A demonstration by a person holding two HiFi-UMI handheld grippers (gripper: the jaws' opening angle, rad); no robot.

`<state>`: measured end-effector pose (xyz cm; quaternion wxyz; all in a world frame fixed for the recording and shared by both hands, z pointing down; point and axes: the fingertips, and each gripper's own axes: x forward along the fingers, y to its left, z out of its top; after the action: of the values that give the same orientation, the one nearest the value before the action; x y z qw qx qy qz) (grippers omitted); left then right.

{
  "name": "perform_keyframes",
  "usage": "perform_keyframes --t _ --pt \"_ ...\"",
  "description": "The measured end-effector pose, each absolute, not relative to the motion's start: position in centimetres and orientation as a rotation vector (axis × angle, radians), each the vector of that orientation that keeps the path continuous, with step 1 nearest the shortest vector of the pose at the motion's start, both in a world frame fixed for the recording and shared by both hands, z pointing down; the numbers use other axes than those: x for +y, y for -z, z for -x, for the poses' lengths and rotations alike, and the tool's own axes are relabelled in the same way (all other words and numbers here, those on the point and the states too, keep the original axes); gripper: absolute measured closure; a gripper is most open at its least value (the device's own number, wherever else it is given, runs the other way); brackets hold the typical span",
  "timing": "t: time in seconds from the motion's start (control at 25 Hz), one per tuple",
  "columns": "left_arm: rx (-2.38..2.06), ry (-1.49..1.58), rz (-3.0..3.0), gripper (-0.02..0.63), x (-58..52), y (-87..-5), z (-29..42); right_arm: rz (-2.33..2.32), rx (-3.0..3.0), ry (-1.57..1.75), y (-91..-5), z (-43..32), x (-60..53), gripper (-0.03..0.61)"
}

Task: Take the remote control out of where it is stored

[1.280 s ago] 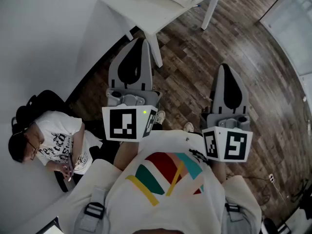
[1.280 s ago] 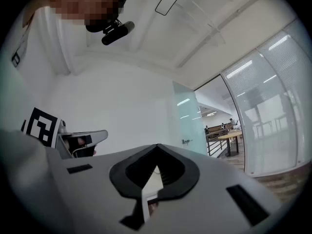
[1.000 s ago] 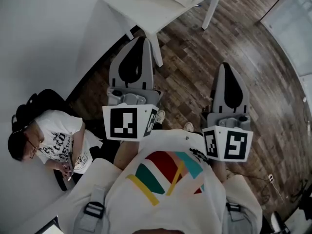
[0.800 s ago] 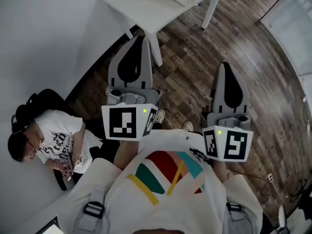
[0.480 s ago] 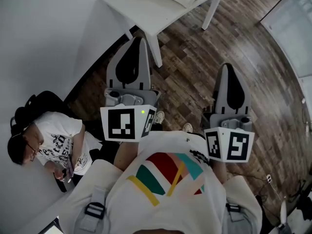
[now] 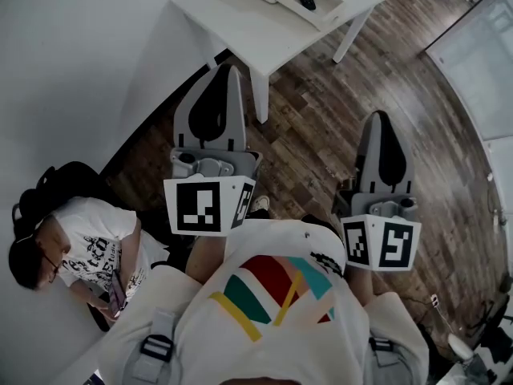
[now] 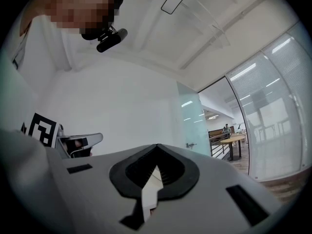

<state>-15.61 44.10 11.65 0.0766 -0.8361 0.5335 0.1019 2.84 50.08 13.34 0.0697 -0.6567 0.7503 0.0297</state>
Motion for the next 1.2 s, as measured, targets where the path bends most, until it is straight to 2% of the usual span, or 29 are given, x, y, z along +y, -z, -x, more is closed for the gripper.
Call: perform_keyframes --t 0.4,1.2 --pt "1.581 -0.365 2.533 0.607 39.9 -11.5 20.1 2.019 2.230 -0.135 -12.5 0.7 46.9 0.578" --pt "1.618 -0.266 2.530 0.607 28.1 -12.4 11.6 1.999 2.244 -0.084 -14.0 -8.5 33.6 0.578"
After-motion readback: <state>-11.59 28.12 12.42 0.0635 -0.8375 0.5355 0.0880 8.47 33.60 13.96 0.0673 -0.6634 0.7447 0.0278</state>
